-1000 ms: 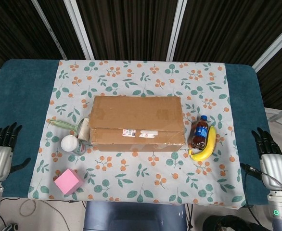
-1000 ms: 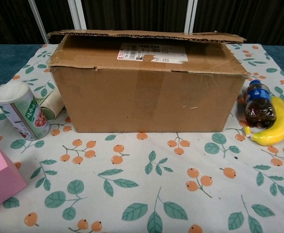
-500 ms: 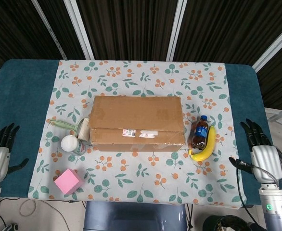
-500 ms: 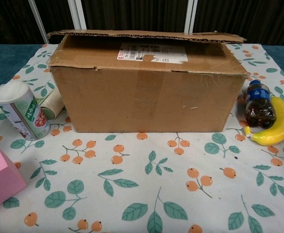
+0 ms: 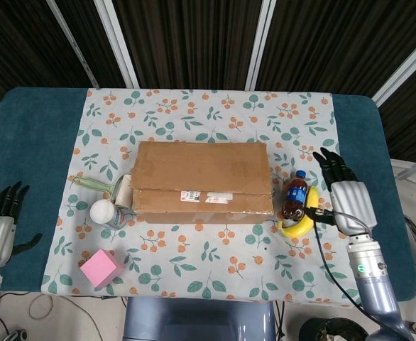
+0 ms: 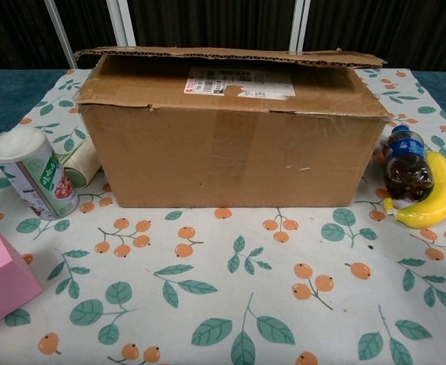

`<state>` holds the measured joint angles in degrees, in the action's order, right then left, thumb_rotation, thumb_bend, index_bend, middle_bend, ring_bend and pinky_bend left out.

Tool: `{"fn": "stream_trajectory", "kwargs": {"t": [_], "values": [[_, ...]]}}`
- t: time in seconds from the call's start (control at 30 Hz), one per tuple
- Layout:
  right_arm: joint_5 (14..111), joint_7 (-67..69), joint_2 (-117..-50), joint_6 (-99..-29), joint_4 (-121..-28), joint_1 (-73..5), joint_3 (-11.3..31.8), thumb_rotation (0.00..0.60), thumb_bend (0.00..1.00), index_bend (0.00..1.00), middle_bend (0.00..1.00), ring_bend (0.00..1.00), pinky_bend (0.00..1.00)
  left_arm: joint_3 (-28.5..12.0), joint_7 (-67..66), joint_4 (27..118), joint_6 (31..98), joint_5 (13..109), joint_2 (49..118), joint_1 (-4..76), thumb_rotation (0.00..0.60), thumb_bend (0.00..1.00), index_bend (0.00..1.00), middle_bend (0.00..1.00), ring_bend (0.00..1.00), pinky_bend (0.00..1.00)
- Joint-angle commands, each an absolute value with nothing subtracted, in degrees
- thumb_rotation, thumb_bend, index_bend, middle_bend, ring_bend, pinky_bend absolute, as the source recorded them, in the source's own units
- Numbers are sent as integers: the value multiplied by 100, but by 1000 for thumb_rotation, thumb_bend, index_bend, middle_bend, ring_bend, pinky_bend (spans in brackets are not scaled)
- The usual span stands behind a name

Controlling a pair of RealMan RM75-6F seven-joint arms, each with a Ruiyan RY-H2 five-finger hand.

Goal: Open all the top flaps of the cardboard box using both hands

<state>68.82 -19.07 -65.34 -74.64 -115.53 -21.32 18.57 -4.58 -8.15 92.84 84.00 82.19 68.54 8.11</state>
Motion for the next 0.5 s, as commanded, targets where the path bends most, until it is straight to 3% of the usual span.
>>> {"fn": "stream_trajectory", "kwargs": {"t": [0.03,0.5], "values": [[6706,-2071,-6713,-7383,-11532,-2313,1945,600,213,0,0,0,209,-463,-791,9299,8382,8194,6851,812,600,134,0,0,0,0],[6069,-2719,-7611,-7172,-11202,-3144,2088,600,214,0,0,0,209,-543,-613,9411,8075,7870,6756,885,600,135,0,0,0,0]]}}
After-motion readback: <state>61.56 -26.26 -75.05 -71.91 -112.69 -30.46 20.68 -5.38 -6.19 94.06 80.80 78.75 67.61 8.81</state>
